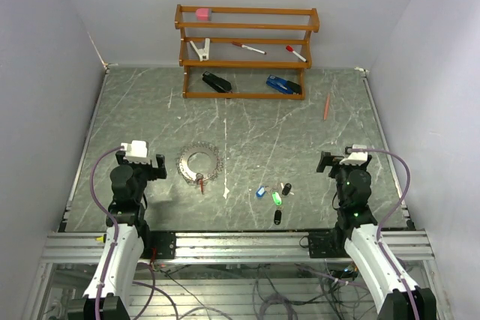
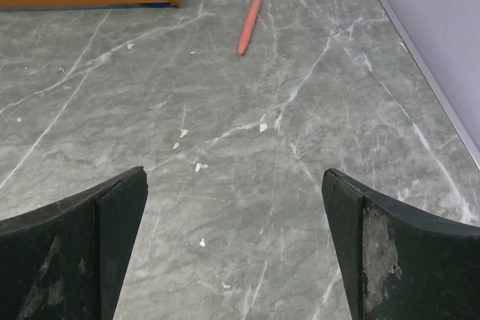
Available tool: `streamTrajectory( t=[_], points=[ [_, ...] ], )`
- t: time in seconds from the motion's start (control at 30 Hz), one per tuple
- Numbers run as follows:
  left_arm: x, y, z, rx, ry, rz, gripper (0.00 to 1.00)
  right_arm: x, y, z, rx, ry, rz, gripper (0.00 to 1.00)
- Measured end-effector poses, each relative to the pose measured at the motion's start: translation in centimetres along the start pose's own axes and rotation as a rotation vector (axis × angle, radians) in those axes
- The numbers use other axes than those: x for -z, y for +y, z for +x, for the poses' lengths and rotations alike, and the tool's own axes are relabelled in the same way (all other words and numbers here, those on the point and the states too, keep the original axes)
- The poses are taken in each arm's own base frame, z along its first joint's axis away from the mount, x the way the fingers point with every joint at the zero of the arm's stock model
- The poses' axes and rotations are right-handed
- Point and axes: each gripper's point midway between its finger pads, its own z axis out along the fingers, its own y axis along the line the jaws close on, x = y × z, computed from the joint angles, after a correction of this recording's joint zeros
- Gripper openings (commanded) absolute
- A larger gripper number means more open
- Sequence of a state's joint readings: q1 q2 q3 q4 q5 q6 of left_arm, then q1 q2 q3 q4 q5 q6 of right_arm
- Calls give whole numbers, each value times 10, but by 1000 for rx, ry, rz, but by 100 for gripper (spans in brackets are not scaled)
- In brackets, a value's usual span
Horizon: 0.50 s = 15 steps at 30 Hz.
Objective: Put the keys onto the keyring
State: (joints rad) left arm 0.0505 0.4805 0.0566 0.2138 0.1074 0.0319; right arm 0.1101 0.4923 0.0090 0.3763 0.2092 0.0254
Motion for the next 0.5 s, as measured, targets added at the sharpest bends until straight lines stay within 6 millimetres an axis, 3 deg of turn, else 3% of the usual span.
streamTrajectory(
  t=[0.5],
  points=[
    [0,0,0,0,0,0,99,0,1,3,2,11,-5,100]
  ],
)
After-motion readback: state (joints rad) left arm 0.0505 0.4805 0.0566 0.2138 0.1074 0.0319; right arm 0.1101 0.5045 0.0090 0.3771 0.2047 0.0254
